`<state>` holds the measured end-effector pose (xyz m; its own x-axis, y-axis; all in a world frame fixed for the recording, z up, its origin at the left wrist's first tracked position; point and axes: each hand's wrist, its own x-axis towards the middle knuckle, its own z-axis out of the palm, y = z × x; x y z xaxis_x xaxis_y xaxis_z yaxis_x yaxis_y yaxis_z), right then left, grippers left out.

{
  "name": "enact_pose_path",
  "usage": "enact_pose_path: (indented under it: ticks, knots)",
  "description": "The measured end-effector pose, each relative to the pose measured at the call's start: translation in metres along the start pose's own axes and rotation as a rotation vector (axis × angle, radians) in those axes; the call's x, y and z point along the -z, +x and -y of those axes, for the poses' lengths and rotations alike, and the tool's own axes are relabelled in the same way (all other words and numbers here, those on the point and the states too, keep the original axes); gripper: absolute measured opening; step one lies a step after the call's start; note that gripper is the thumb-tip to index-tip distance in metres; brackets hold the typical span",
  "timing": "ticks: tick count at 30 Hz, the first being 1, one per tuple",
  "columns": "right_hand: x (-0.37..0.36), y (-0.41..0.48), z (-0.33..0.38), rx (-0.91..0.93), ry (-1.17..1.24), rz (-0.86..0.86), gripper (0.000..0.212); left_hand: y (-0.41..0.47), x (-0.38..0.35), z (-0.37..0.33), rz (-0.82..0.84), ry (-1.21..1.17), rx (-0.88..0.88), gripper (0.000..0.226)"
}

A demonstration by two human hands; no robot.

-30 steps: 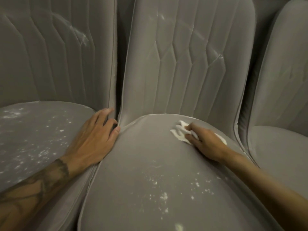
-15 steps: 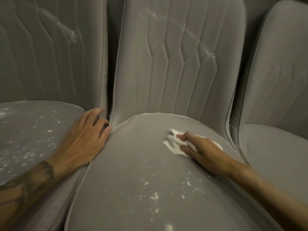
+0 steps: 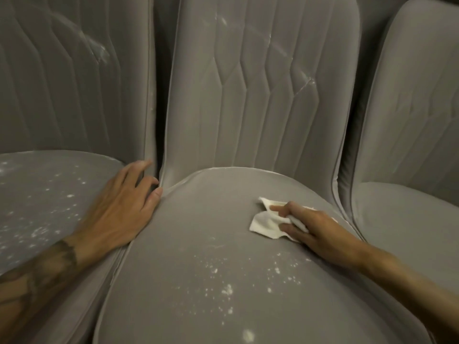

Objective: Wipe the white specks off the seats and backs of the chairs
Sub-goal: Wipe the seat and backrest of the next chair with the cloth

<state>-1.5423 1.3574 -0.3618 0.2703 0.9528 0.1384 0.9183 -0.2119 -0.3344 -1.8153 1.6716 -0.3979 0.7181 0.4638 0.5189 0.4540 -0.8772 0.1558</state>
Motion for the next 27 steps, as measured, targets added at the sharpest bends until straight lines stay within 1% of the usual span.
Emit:
enact_pose_path:
  ticks: [2, 5, 6, 7, 9, 11, 12, 14, 18, 19, 20, 22, 24, 25, 27]
  knots:
    - [0.011, 0.003, -0.017, -0.061, -0.023, 0.001, 0.03, 0.001, 0.0, 0.0, -0.002, -0.002, 0.002, 0.045]
    - [0.024, 0.017, -0.039, -0.271, -0.039, -0.092, 0.026, 0.001, 0.0, -0.001, -0.004, 0.004, 0.006, 0.045]
    - [0.022, 0.02, -0.038, -0.299, -0.056, -0.115, 0.026, 0.001, 0.0, 0.0, -0.002, 0.005, 0.006, 0.045]
    - [0.017, 0.019, -0.033, -0.292, -0.069, -0.13, 0.026, 0.002, 0.0, 0.0, 0.0, 0.003, 0.006, 0.045]
    - [0.003, 0.005, -0.014, -0.191, -0.057, -0.144, 0.025, 0.002, 0.0, 0.0, -0.001, -0.002, 0.008, 0.046]
    - [-0.005, -0.016, 0.004, -0.073, -0.025, -0.115, 0.025, 0.001, 0.0, 0.0, 0.003, -0.005, 0.014, 0.045]
    - [-0.004, -0.024, 0.006, -0.05, -0.018, -0.091, 0.023, 0.002, 0.0, 0.001, 0.008, -0.006, 0.017, 0.045]
    - [0.006, -0.026, -0.004, -0.083, -0.034, -0.054, 0.021, 0.003, 0.001, 0.0, 0.017, -0.01, 0.014, 0.046]
    - [0.022, -0.004, -0.032, -0.332, -0.065, -0.111, 0.029, 0.002, 0.002, -0.004, 0.009, -0.008, 0.02, 0.048]
    - [0.02, 0.0, -0.029, -0.353, -0.069, -0.12, 0.028, 0.002, 0.003, -0.004, 0.013, -0.011, 0.026, 0.047]
    - [0.016, 0.001, -0.022, -0.332, -0.071, -0.122, 0.027, 0.002, 0.003, -0.004, 0.014, -0.014, 0.028, 0.047]
    - [0.004, -0.013, -0.002, -0.189, -0.037, -0.113, 0.024, 0.002, 0.003, -0.004, 0.006, -0.016, 0.021, 0.047]
    - [-0.001, -0.033, 0.014, -0.06, 0.01, -0.065, 0.025, 0.002, 0.002, -0.003, 0.002, -0.013, 0.015, 0.047]
    - [0.001, -0.04, 0.014, -0.041, 0.026, -0.027, 0.026, 0.002, 0.002, -0.003, 0.006, -0.01, 0.013, 0.048]
    - [0.011, -0.041, -0.001, -0.076, 0.009, 0.022, 0.021, 0.002, 0.001, -0.002, 0.015, -0.007, 0.007, 0.049]
